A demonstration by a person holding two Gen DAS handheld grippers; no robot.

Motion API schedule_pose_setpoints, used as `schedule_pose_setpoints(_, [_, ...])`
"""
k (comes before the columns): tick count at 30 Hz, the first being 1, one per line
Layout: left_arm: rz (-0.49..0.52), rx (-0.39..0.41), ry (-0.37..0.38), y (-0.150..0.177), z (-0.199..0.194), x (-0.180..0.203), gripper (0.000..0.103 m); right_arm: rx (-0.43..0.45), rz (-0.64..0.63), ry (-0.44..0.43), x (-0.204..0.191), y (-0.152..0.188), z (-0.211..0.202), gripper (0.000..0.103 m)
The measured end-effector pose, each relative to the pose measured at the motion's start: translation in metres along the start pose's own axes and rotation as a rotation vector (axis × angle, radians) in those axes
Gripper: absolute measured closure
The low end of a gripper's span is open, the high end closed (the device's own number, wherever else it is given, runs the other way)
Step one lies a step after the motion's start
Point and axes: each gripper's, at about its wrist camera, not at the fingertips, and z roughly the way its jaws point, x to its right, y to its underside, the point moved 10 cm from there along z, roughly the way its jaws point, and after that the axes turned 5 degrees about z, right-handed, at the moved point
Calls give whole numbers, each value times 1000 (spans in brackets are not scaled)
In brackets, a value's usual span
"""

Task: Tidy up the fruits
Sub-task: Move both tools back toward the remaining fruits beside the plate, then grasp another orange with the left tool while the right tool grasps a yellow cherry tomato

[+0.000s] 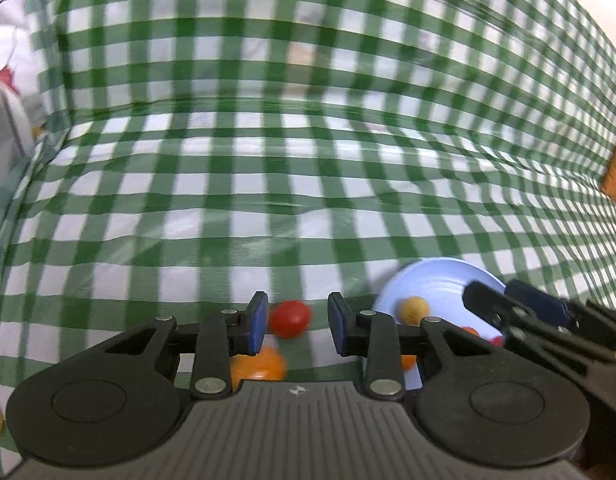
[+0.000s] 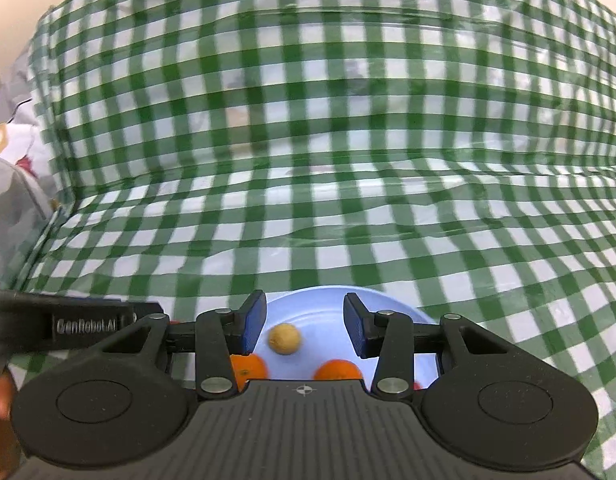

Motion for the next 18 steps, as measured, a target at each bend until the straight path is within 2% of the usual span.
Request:
schedule_pose_setpoints(3, [-55, -23, 13, -1, 2, -22, 67, -23, -22, -55, -18, 6, 2, 62])
schedule_pose_setpoints(10, [-126, -121, 128, 7, 14, -41, 65, -149, -150, -259, -82, 40, 4, 62])
schedule_pose_setpoints(11, [-127, -140, 151, 10, 15, -43, 64, -167, -166, -281, -88, 45, 4, 62])
schedule_pose_setpoints(13, [-106, -181, 186, 18, 20, -37, 54, -196, -196, -319, -102, 53, 2, 62])
schedule_pose_setpoints(18, [-27, -225, 167, 31, 30, -30, 52, -266, -277, -386, -126, 75, 2, 62])
